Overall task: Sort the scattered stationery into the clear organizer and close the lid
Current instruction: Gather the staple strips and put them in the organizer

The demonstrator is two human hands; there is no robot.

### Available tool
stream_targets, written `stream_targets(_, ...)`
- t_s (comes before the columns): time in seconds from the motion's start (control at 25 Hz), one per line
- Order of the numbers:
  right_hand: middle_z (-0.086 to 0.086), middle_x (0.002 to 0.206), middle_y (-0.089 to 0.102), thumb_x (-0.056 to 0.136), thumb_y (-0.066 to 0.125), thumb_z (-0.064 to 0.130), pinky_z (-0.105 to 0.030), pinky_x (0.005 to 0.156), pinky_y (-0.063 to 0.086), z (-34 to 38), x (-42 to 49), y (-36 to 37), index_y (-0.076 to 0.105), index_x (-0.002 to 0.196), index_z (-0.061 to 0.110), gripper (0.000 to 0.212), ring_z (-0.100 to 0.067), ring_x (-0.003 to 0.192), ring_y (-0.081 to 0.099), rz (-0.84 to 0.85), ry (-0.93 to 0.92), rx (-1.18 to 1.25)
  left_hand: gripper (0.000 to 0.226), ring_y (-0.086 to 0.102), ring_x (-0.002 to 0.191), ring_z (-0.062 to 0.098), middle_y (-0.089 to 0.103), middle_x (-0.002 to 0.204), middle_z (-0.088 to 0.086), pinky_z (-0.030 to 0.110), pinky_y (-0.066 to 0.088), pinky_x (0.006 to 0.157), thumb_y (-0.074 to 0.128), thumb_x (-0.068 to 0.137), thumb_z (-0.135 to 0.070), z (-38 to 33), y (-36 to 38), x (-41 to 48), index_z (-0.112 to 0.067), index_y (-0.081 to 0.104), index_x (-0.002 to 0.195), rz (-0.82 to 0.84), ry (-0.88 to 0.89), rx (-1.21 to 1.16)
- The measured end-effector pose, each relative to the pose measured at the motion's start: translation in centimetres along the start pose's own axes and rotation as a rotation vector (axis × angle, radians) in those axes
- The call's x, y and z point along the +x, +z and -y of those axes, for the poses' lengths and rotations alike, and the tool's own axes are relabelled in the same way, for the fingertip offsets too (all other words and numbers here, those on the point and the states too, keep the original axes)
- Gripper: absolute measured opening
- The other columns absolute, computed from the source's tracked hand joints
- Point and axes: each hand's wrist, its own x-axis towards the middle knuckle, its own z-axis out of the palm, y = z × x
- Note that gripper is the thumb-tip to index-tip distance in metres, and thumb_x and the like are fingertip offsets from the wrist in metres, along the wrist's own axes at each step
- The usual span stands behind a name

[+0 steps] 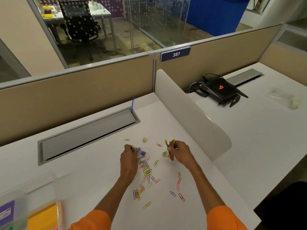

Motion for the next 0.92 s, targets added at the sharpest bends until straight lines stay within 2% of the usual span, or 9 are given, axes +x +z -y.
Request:
stream_targets(0.12, -0.009, 0.08, 0.063, 0.1, 0.05, 0.023, -0.033, 0.065, 0.057, 0.2, -1.6, -0.2, 0.062, 0.1, 0.004, 0.022, -0.025, 0.074, 0.069, 0.087, 0.008, 0.326, 0.006, 0.065, 0.065, 0.015, 0.064, 0.08, -0.002, 0.012, 0.045, 0.049, 0.054, 0.098, -0.018, 0.4, -1.1, -0.6, -0.016, 0.05, 0.094, -0.041, 0.037, -0.136)
stream_targets(0.24, -0.011, 0.079, 0.051, 0.102, 0.045, 0.028, -0.027, 0.056, 0.045, 0.2, -2.7, -0.1, 0.06, 0.084, 0.009, 0.03, -0.017, 0.062, 0.053, 0.14, 0.009, 0.464, 0.005, 0.07, 0.071, 0.015, 0.07, 0.083, -0.002, 0.023, 0.055, 0.064, 0.059, 0.095, -0.018, 1.1, -2.2, -1.6, -0.016, 0.055, 0.096, -0.056, 0.046, -0.253)
stream_targets(0.32, -0.009, 0.077, 0.047, 0.098, 0.053, 0.036, -0.026, 0.054, 0.038, 0.6, -3.6, 0.4, 0.054, 0.078, 0.013, 0.031, -0.014, 0.06, 0.044, 0.149, 0.024, 0.493, 0.004, 0.073, 0.076, 0.014, 0.073, 0.088, 0.0, 0.029, 0.058, 0.074, 0.058, 0.096, -0.018, 1.5, -2.9, -2.3, -0.017, 0.058, 0.099, -0.024, 0.012, -0.346)
stream_targets(0.44, -0.003, 0.08, 0.054, 0.081, 0.076, 0.04, -0.026, 0.057, 0.041, 1.4, -4.5, 1.8, 0.063, 0.099, 0.013, 0.034, -0.015, 0.066, 0.047, 0.072, 0.088, 0.404, 0.011, 0.074, 0.082, 0.019, 0.076, 0.092, 0.005, 0.034, 0.058, 0.082, 0.058, 0.096, -0.012, 1.6, -3.7, -3.5, -0.013, 0.06, 0.106, 0.035, -0.031, -0.508)
stream_targets(0.56, -0.003, 0.075, 0.059, 0.076, 0.078, 0.046, -0.022, 0.048, 0.036, 2.4, -5.2, 3.4, 0.067, 0.1, 0.011, 0.044, -0.014, 0.056, 0.042, 0.041, 0.156, 0.426, 0.014, 0.075, 0.085, 0.021, 0.077, 0.091, 0.004, 0.032, 0.058, 0.082, 0.058, 0.095, -0.01, 1.2, -4.5, -4.7, -0.011, 0.061, 0.109, 0.081, -0.014, -0.609)
stream_targets(0.68, -0.001, 0.081, 0.074, 0.076, 0.072, 0.057, -0.02, 0.042, 0.029, 3.1, -5.8, 4.6, 0.071, 0.096, 0.013, 0.049, -0.01, 0.046, 0.032, 0.097, 0.18, 0.444, 0.017, 0.074, 0.088, 0.021, 0.077, 0.094, 0.002, 0.031, 0.058, 0.082, 0.058, 0.095, -0.008, 0.8, -5.0, -5.5, -0.012, 0.061, 0.111, 0.13, 0.014, -0.618)
stream_targets(0.76, 0.0, 0.083, 0.077, 0.077, 0.073, 0.055, -0.02, 0.042, 0.027, 3.5, -6.1, 5.2, 0.073, 0.096, 0.015, 0.044, -0.009, 0.045, 0.029, 0.125, 0.178, 0.476, 0.017, 0.074, 0.088, 0.022, 0.076, 0.097, 0.004, 0.028, 0.058, 0.079, 0.059, 0.094, -0.007, 0.7, -5.3, -5.9, -0.013, 0.061, 0.11, 0.157, 0.037, -0.588)
stream_targets(0.84, 0.002, 0.067, 0.073, 0.079, 0.075, 0.047, -0.022, 0.041, 0.024, 3.7, -6.2, 5.5, 0.073, 0.093, 0.014, 0.035, -0.01, 0.045, 0.026, 0.124, 0.163, 0.503, 0.019, 0.073, 0.089, 0.021, 0.075, 0.099, 0.005, 0.024, 0.058, 0.074, 0.064, 0.091, -0.007, 0.6, -5.6, -6.1, -0.016, 0.062, 0.107, 0.172, 0.074, -0.508)
stream_targets(0.92, 0.006, 0.049, 0.061, 0.081, 0.075, 0.04, -0.023, 0.041, 0.024, 3.9, -6.3, 5.8, 0.074, 0.087, 0.016, 0.025, -0.012, 0.046, 0.026, 0.109, 0.135, 0.501, 0.026, 0.071, 0.091, 0.02, 0.073, 0.101, -0.001, 0.023, 0.058, 0.075, 0.072, 0.084, -0.008, 0.4, -5.9, -6.3, -0.02, 0.063, 0.105, 0.17, 0.136, -0.338)
